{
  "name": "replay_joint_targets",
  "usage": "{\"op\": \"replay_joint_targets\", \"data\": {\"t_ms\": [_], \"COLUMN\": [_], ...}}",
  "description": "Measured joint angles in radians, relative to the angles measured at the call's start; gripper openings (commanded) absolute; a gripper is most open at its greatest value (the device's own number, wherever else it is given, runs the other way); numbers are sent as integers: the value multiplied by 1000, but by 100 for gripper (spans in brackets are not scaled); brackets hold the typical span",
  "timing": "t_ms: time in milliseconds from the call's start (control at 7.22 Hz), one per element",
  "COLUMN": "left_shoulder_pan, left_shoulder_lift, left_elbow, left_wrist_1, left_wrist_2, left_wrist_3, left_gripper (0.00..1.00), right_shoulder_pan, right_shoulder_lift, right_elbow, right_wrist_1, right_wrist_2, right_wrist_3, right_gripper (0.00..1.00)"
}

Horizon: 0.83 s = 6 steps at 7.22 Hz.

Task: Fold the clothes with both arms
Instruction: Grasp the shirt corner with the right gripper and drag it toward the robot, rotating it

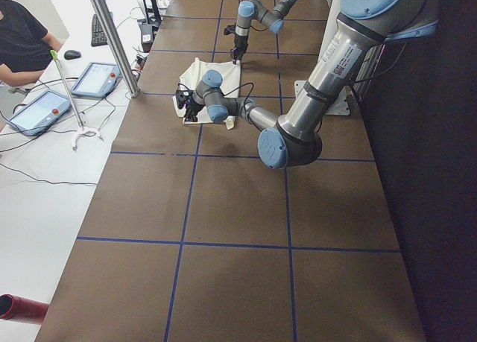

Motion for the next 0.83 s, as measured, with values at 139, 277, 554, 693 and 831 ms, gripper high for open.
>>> {"op": "replay_joint_targets", "data": {"t_ms": [139, 277, 554, 693, 831], "left_shoulder_pan": [0, 0, 1, 1, 3], "left_shoulder_lift": [0, 1, 0, -1, -1], "left_elbow": [0, 0, -1, -9, -33], "left_wrist_1": [0, 0, 1, 2, 4], "left_wrist_2": [0, 0, 0, 0, -2], "left_wrist_3": [0, 0, 0, -1, -2], "left_gripper": [29, 29, 29, 29, 29], "right_shoulder_pan": [-3, -5, -21, -60, -134], "right_shoulder_lift": [0, 0, -30, -88, -169], "right_elbow": [6, 12, 67, 160, 286], "right_wrist_1": [0, 0, 0, -1, -3], "right_wrist_2": [1, 2, 4, 5, 7], "right_wrist_3": [19, 26, 31, 37, 64], "right_gripper": [0, 0, 0, 0, 0]}}
